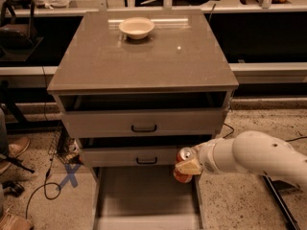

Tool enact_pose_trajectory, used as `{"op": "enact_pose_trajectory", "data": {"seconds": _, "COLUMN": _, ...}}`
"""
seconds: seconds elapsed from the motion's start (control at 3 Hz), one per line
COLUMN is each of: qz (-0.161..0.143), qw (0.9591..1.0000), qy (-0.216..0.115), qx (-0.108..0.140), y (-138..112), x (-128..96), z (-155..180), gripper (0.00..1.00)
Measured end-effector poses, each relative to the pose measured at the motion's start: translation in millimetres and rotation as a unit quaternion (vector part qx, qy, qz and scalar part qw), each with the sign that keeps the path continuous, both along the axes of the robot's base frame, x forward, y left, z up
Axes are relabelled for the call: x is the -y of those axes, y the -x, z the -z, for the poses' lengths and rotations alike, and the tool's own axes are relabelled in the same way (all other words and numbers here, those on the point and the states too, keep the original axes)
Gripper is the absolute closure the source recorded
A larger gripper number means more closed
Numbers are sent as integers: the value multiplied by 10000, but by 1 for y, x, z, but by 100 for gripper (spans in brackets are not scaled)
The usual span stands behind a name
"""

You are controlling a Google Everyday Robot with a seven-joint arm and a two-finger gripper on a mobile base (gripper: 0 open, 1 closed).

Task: Place coke can into bottom drawer

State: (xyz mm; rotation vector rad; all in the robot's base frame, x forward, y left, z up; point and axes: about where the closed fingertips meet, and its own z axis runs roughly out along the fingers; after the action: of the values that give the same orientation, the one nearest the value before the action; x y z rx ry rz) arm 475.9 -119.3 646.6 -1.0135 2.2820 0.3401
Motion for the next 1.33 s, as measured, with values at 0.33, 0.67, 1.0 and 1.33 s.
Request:
{"op": "enact_pose_trajectory", "data": {"seconds": 0.33, "qz": -211, "qw": 9990, "qy": 167, "qx": -364, "y": 9, "x": -23, "z": 87, "gripper": 100}}
{"op": "enact_pose_trajectory", "data": {"seconds": 0.67, "qz": -457, "qw": 9985, "qy": -3, "qx": -289, "y": 1, "x": -57, "z": 154, "gripper": 100}}
{"op": "enact_pose_trajectory", "data": {"seconds": 1.0, "qz": -377, "qw": 9987, "qy": -245, "qx": -252, "y": -1, "x": -70, "z": 185, "gripper": 100}}
{"op": "enact_pose_trajectory", "data": {"seconds": 1.33, "qz": -377, "qw": 9987, "qy": -245, "qx": -252, "y": -1, "x": -70, "z": 185, "gripper": 100}}
